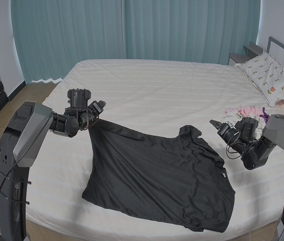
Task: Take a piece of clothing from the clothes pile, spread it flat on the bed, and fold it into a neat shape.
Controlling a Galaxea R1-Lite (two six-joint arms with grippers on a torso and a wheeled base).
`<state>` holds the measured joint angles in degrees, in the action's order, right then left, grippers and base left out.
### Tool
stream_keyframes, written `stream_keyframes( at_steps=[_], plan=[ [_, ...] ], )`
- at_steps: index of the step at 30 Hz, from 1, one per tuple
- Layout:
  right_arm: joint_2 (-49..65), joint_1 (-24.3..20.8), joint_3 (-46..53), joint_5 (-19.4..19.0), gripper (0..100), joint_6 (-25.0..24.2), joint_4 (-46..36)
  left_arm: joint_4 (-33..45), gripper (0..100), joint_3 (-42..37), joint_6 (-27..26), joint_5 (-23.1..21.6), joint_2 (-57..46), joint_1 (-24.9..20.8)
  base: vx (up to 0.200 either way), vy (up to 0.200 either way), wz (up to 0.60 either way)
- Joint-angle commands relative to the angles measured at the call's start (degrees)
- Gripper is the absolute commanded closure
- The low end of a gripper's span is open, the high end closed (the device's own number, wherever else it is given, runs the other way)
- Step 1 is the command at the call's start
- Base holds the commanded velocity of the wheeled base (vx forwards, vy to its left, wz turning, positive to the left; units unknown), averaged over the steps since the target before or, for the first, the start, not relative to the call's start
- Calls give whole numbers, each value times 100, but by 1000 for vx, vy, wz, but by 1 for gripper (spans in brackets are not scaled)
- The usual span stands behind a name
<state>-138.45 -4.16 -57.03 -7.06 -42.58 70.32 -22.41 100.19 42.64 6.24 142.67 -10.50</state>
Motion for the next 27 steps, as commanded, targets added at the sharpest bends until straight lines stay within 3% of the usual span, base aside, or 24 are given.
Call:
stream_keyframes(
  at_steps=[1, 4, 10, 12, 17, 19, 22, 27],
  plan=[
    [72, 3, 113, -50, 0, 22, 0, 316, 0, 114, -46, 26, 139, 30, 0, 0, 0],
    [72, 3, 218, -120, 0, 83, 9, 782, 0, 62, 69, -158, -81, 118, 0, 0, 0],
    [134, -6, 588, -147, 0, 92, 140, 1784, 0, 35, 965, -1714, -828, 197, 0, 0, 0],
    [187, -6, 772, -147, 0, 101, 263, 2021, 0, 106, 1053, -1951, -942, 241, 0, 0, 0],
    [204, -6, 1062, -155, 0, 101, 448, 2065, 0, 352, 1326, -2030, -942, 338, 0, 0, 0],
    [204, -6, 1097, -164, 0, 119, 483, 2109, 0, 800, 2011, -2162, -890, 461, 0, 0, 0],
    [204, -6, 1097, -164, 0, 127, 492, 2153, 0, 1143, 2477, -2162, -670, 540, 0, 0, 0],
    [327, -15, 1466, -112, 0, 136, 685, 2258, 0, 668, 2495, -2136, -784, 645, 0, 0, 0]
  ],
)
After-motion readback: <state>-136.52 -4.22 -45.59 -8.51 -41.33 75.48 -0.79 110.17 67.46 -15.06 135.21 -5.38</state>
